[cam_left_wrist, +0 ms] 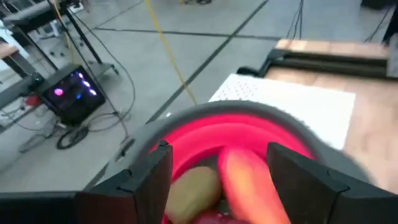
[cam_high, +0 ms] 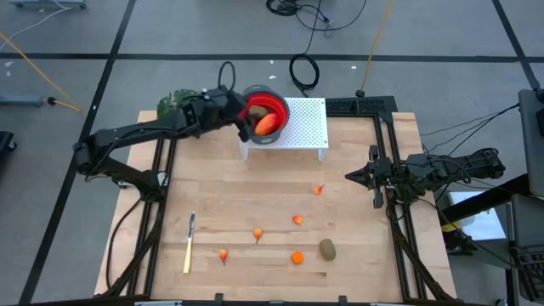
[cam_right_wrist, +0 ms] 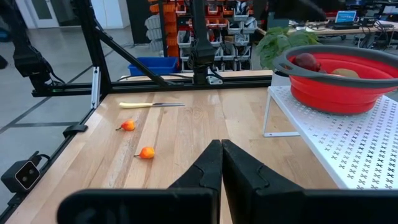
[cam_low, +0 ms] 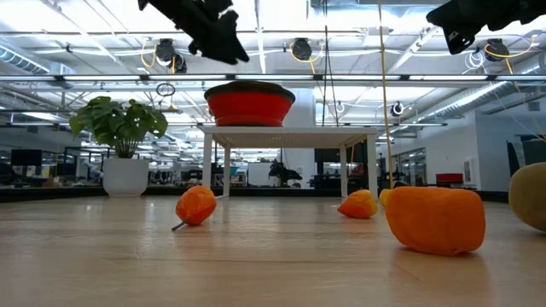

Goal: Pick & Place Fruit
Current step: Put the pear into the red strainer bowl on the shelf

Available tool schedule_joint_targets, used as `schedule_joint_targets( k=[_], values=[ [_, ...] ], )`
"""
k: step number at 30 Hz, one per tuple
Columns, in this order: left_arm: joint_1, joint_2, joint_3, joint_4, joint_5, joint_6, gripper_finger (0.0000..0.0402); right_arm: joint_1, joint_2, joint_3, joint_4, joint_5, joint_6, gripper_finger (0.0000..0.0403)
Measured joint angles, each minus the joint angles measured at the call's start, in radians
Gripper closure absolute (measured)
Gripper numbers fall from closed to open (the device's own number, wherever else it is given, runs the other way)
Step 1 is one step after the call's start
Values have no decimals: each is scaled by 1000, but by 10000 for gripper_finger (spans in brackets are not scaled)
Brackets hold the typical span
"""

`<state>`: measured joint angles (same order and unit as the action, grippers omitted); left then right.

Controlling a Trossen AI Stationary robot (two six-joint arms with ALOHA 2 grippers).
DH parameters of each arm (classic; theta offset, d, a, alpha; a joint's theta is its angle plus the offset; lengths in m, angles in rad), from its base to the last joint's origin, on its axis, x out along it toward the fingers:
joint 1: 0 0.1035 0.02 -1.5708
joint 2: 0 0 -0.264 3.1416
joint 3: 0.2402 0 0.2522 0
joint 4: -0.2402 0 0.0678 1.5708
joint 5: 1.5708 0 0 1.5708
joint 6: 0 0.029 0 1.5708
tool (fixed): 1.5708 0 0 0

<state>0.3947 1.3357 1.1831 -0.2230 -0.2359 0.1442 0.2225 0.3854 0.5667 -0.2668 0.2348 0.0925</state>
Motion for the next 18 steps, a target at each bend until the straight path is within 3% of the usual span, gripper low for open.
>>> schedule_joint_targets(
  k=[6,18],
  values=[
    [-66,-64,0,-50,5,-107,167,0,0,0,0,0,0,399],
    [-298,-108,0,-150,8,-257,235,0,0,0,0,0,0,399]
  ],
)
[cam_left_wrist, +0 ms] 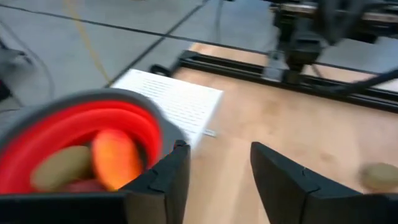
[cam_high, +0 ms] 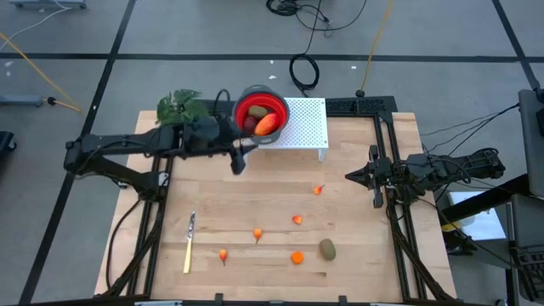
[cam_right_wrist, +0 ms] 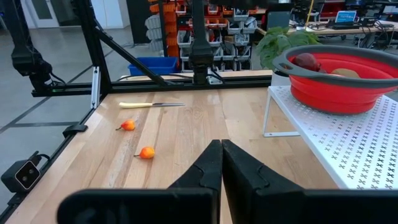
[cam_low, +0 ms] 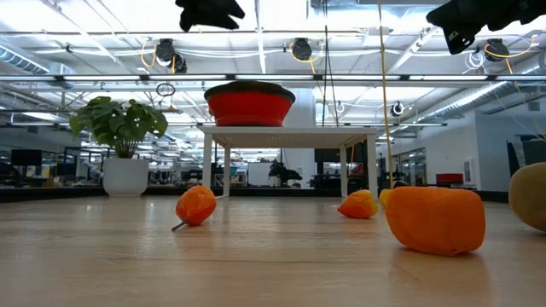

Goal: Pick & Place Fruit
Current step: Put the pear into the red strainer bowl on the shelf

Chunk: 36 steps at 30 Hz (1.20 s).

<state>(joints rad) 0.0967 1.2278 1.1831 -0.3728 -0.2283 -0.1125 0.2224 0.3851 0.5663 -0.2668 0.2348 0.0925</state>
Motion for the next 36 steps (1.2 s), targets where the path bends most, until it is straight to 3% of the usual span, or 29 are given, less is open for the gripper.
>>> schedule_joint_targets(
  k=[16,23,32,36],
  values=[
    [-283,1,0,-7,-2,-244,317,0,0,0,0,-1,0,399],
    [-389,24,0,-68,5,-502,350,0,0,0,0,-1,0,399],
    [-530,106,0,-150,101,-815,397,0,1,0,0,-1,0,399],
    [-588,147,0,-150,121,-919,392,0,2,0,-1,-1,0,399]
  ],
)
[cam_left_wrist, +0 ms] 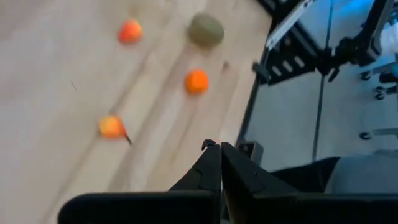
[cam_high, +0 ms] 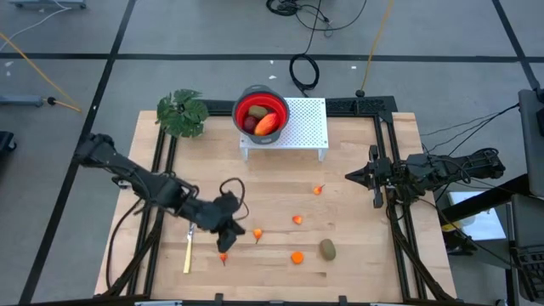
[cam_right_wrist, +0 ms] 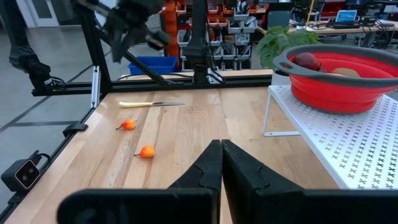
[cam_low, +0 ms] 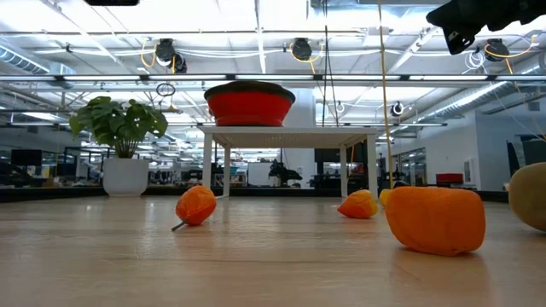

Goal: Pick & Place Fruit
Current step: Put the pear into the red strainer bowl on the shelf

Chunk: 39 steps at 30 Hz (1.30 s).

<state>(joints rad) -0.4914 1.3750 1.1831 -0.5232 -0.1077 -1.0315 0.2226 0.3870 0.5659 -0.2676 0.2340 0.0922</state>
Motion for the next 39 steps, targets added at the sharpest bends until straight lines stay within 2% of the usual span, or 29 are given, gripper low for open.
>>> schedule_joint_targets(
  k=[4,9,14,23,32,39],
  values=[
    [-51,44,0,-6,6,-67,387,0,0,0,0,0,0,399],
    [-100,93,0,-25,7,-191,400,0,0,0,0,0,0,399],
    [-135,144,0,-76,9,-345,387,0,1,0,0,0,0,399],
    [-154,246,0,-133,101,-496,378,0,1,0,0,0,0,399],
    [-153,307,0,-195,118,-636,313,0,1,0,0,0,-14,399],
    [-164,309,0,-233,115,-751,234,0,2,0,0,0,-29,399]
  ],
)
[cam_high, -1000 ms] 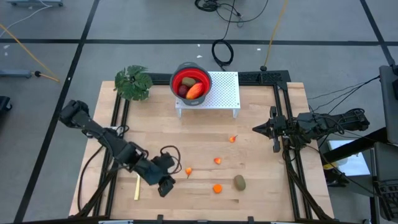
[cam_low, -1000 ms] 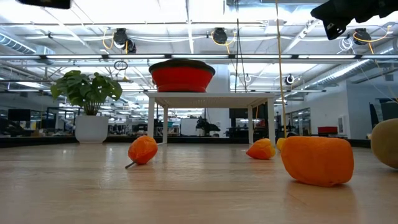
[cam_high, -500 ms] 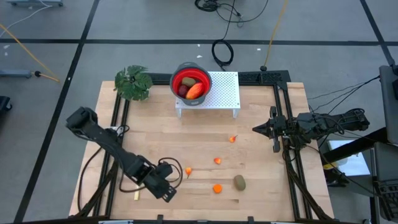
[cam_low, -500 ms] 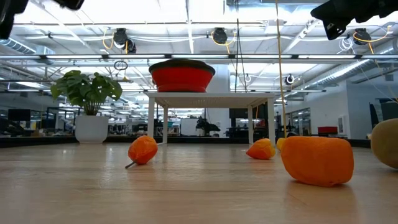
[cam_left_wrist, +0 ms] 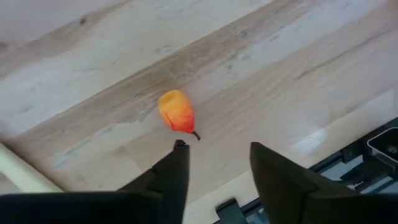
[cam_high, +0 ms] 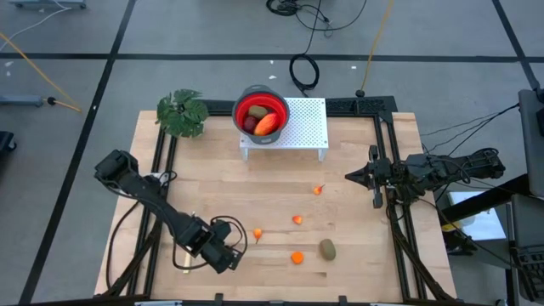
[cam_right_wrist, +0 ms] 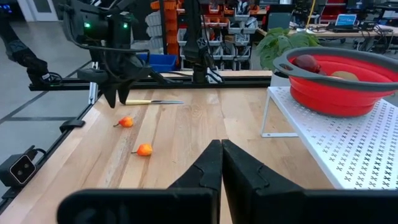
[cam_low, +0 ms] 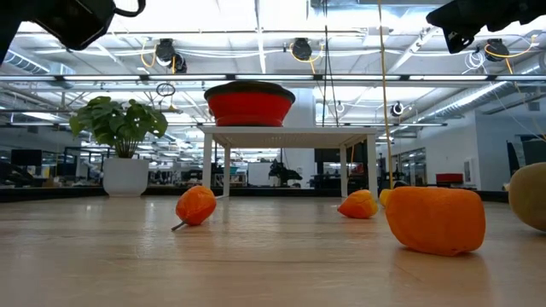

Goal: Pick & Place Fruit
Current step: Put the pear into the red strainer bowl on the shelf

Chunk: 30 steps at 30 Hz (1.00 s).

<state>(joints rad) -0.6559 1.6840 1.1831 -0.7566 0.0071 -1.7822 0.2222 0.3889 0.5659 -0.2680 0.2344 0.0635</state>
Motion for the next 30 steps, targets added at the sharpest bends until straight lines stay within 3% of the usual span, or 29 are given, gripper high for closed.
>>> schedule_joint_targets(
  k=[7,12,18,30],
  values=[
    [-14,0,-19,2,-7,-65,136,0,0,0,0,0,0,399],
    [-14,0,-33,3,-8,-85,98,0,0,0,0,0,0,399],
    [-14,0,-60,11,-8,-86,94,0,0,0,0,0,1,399],
    [-13,0,-144,120,-14,-99,129,0,0,0,0,0,2,399]
  ],
)
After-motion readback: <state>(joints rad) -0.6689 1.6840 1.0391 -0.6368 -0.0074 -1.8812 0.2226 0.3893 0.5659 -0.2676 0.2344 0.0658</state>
